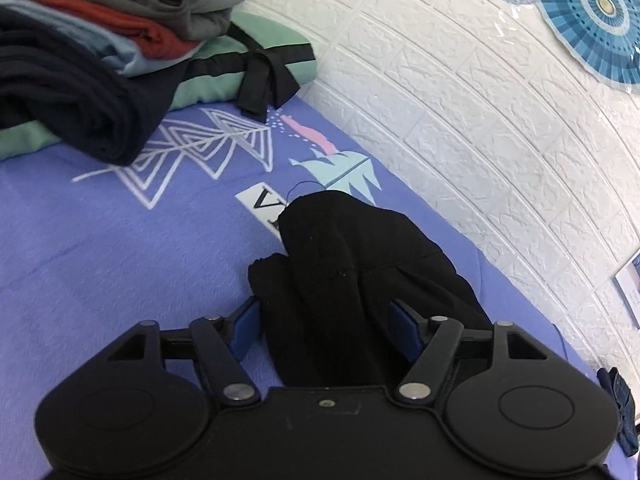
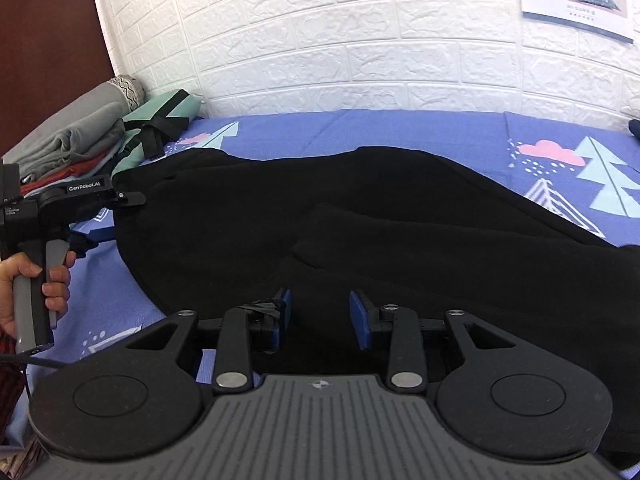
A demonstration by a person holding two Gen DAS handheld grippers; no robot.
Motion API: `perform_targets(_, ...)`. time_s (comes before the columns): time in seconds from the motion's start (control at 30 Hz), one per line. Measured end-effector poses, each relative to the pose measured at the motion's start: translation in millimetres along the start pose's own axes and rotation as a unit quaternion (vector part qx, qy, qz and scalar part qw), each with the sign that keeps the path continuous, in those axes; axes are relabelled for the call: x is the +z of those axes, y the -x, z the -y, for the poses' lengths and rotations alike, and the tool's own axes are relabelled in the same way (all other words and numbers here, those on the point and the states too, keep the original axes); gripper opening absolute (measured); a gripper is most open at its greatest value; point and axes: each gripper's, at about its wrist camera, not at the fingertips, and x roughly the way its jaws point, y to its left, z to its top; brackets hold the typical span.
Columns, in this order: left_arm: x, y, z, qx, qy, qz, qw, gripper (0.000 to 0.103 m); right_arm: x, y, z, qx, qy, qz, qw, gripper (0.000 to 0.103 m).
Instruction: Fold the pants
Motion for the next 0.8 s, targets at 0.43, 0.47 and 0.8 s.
perform_targets(0.43, 4.6, -19.6, 6.6, 0.000, -0.032, 0.016, 0.9993, 0.103, 0.2, -27.5, -12.6, -0.021, 0.005, 0.007, 1.000, 0.052)
perform_targets(0.47, 5.3, -20.1, 6.9, 0.002, -0.029, 0.017, 0.9994, 0.100, -2.0, -28.4, -14.9, -0.024, 0.015, 0.011, 1.000, 0.052)
perform_targets(0.8, 16.8, 24.9, 51.7, -0.048, -0.035, 0.064, 0.9962, 0.004, -5.6, -24.6, -13.0, -0.012, 0.030, 0.022, 0.999, 0.051)
